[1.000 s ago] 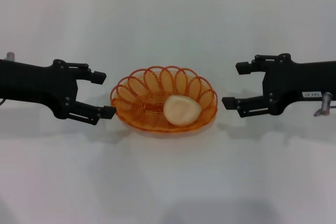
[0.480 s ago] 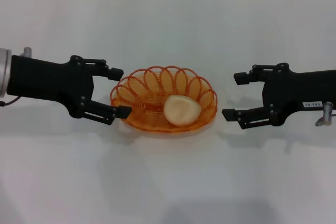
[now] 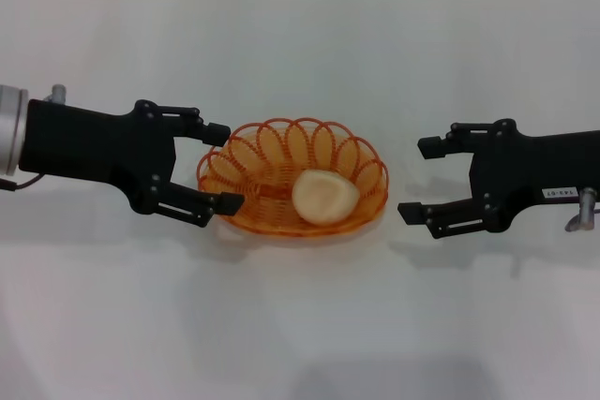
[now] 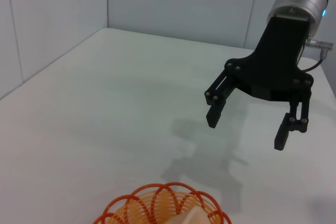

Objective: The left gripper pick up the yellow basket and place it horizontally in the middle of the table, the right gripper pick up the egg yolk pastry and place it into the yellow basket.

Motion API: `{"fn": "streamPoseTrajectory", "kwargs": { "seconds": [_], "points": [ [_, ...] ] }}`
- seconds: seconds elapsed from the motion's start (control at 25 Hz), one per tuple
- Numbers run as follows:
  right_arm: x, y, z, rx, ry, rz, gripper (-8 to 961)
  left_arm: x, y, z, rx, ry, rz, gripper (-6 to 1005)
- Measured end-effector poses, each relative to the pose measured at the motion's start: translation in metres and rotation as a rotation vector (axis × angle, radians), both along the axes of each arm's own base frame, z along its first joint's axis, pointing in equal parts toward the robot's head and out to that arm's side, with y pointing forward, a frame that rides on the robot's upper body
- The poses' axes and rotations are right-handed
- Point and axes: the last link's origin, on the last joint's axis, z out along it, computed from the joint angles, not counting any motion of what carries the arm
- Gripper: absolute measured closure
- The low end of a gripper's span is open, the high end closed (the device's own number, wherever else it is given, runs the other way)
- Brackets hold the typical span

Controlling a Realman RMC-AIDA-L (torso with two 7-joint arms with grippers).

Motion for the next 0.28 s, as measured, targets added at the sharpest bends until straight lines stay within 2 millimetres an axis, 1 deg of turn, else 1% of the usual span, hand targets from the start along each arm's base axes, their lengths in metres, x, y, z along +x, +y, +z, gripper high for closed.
{"fn": "streamPoseTrajectory", "kwargs": {
  "seconds": [0.28],
  "points": [
    [-0.0016, -0.0017, 0.0003, -0.011, 0.0, 0.007, 103, -0.0016, 0.0, 0.0019, 0.001, 0.004, 0.006, 112]
  ]
}}
